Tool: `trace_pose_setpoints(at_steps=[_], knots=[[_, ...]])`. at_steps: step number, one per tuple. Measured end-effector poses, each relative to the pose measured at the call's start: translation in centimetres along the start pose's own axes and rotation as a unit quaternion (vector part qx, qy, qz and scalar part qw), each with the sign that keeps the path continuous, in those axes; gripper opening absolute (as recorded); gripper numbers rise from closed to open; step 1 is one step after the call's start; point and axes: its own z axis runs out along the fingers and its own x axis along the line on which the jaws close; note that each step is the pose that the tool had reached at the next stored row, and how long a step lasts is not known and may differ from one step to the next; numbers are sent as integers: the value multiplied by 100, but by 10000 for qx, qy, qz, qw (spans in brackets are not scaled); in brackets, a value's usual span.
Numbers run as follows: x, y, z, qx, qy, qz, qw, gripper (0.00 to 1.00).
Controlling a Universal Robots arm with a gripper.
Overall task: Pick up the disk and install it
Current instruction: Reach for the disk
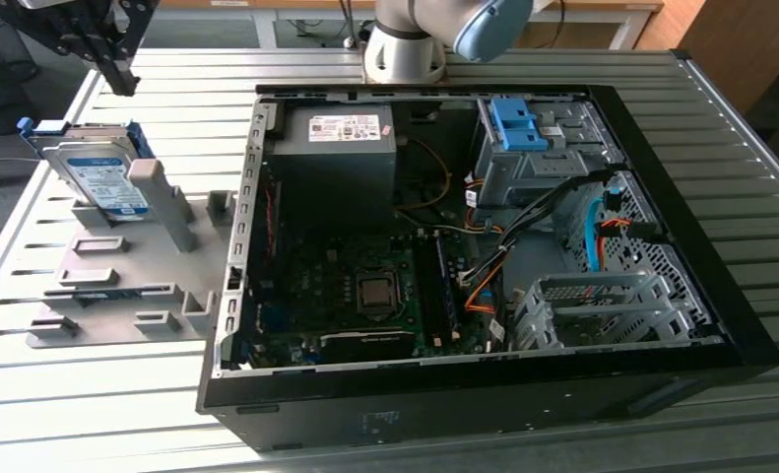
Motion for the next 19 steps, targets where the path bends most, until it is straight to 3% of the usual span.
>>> trace_pose_setpoints(at_steps=[19], knots=[[635,116,0,0,0,0,10000,11]])
